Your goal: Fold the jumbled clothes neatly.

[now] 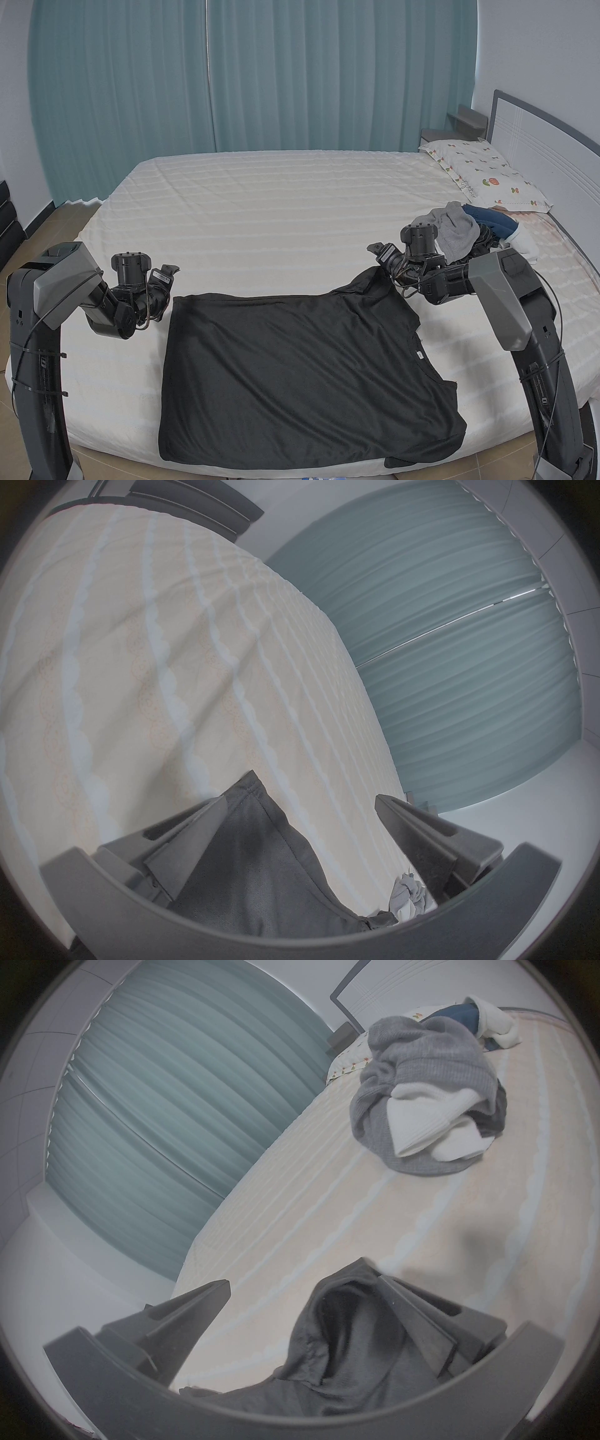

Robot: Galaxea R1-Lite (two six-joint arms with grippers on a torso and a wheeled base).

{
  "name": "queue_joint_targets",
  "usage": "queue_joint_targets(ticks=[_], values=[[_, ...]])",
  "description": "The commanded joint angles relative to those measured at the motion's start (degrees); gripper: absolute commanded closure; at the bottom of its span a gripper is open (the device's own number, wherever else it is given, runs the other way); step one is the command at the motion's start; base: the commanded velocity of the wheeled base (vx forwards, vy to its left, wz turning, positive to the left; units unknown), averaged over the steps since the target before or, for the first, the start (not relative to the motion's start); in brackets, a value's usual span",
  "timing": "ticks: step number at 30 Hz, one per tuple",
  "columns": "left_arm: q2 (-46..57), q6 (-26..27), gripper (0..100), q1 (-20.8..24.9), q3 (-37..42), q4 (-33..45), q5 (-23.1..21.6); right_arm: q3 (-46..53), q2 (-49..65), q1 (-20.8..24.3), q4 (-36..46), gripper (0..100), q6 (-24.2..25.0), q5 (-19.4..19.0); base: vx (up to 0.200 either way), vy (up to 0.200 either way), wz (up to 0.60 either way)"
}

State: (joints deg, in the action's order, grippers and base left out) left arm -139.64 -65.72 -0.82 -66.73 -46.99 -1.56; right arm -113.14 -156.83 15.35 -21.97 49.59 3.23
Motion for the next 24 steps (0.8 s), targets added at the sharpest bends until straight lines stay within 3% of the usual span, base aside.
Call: queue_joint_targets(ticks=[1,7,10,20,21,24], values=[[-0.1,-0.02,0,0.03,-0.07,-0.03,-0.02,5.56,5.75,-2.08,1.23,0,-0.99,-1.47,0.0,0.0,0.0],[-0.1,0.07,0,0.03,0.02,-0.03,-0.02,10.75,5.84,-4.36,0.96,0,-7.93,-4.46,0.0,0.0,0.0],[-0.1,0.07,0,0.03,0.02,0.06,-0.02,10.22,2.85,-4.45,0.7,0,-8.63,-6.48,0.0,0.0,0.0],[-0.1,0.15,0,0.2,0.11,-0.03,-0.02,4.42,-2.51,-3.57,1.23,0,-10.83,-6.48,0.0,0.0,0.0],[-0.1,0.15,0,0.2,0.11,-0.03,-0.02,3.98,-3.13,-3.48,1.23,100,-11.01,-6.39,0.0,0.0,0.0],[-0.1,0.15,0,0.2,0.11,-0.03,-0.02,2.14,-4.89,-3.48,0.79,100,-11.27,-5.87,0.0,0.0,0.0]])
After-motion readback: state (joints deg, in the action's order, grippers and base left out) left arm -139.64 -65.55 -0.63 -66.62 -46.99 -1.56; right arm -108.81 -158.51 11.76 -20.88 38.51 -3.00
